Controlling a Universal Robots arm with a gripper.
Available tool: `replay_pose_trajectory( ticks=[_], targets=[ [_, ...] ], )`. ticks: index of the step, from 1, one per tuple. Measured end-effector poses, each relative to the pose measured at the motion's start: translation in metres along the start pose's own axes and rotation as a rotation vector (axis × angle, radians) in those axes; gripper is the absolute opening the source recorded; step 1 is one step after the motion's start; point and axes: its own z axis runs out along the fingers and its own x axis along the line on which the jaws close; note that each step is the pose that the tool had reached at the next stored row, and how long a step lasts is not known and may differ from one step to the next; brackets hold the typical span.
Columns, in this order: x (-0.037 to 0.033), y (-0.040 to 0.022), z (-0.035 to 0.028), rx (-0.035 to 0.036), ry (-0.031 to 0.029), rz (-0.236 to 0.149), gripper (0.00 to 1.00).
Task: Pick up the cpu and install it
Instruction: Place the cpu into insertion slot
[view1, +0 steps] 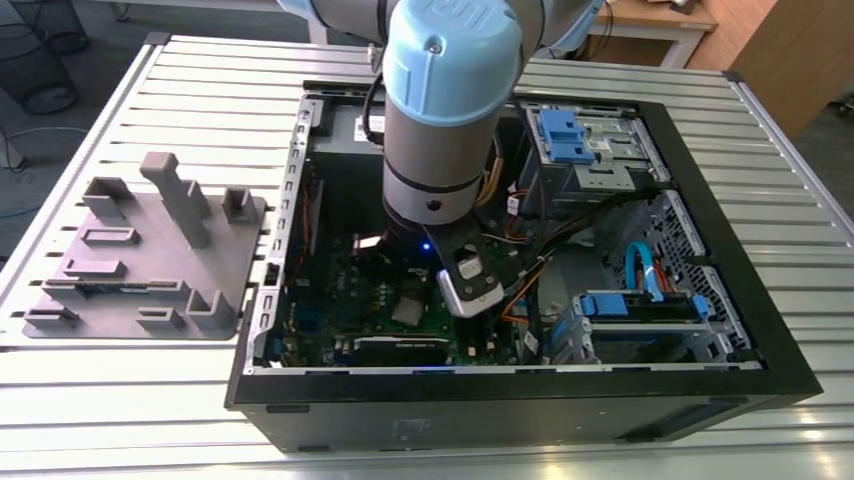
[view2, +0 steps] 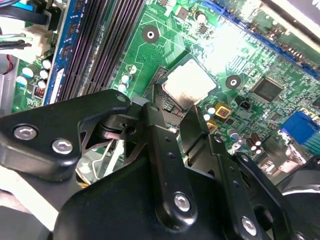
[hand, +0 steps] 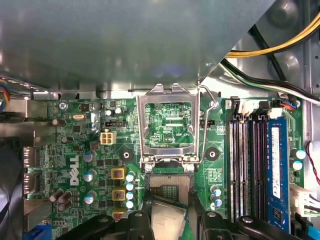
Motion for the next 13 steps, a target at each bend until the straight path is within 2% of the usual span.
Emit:
replay_pose_trajectory(
  ticks=[8,13],
  targets=[
    [0.0038,-0.008,0.0,0.0001,-0.0005,0.004,0.41],
    [0.0038,-0.0082,0.001,-0.0003,-0.0022,0.061,0.41]
  ],
)
